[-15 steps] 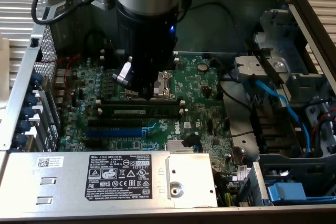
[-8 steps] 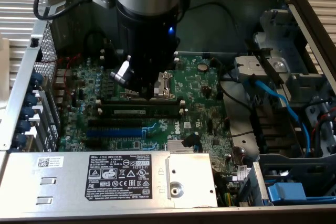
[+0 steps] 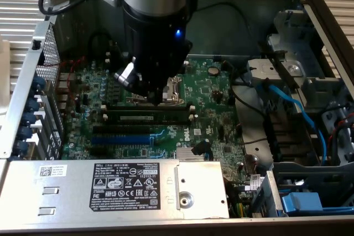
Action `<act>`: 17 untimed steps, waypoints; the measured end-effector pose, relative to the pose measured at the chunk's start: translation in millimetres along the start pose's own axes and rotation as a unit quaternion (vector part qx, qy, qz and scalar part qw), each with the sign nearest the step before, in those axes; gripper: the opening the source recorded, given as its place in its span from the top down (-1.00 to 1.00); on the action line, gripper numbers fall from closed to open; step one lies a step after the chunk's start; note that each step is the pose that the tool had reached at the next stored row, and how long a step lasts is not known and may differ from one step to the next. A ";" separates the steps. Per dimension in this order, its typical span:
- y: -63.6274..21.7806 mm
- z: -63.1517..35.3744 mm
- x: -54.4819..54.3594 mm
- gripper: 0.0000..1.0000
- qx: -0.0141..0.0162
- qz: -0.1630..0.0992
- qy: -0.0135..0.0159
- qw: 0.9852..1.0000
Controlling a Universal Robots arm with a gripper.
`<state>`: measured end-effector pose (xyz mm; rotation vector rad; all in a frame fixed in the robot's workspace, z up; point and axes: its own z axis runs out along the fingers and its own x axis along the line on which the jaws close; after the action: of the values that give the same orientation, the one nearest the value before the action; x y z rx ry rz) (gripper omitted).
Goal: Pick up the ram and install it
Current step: 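Press down the ram until it locks into place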
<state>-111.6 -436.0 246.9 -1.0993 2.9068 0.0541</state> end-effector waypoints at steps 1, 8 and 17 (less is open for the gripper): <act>0.0 0.0 0.0 0.80 0.000 0.006 0.000 1.000; 0.0 0.0 0.0 0.80 0.001 0.046 -0.002 0.999; 0.0 -0.5 0.0 0.80 0.003 0.100 -0.003 0.995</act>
<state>-111.6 -436.0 247.4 -0.8006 2.9983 0.0524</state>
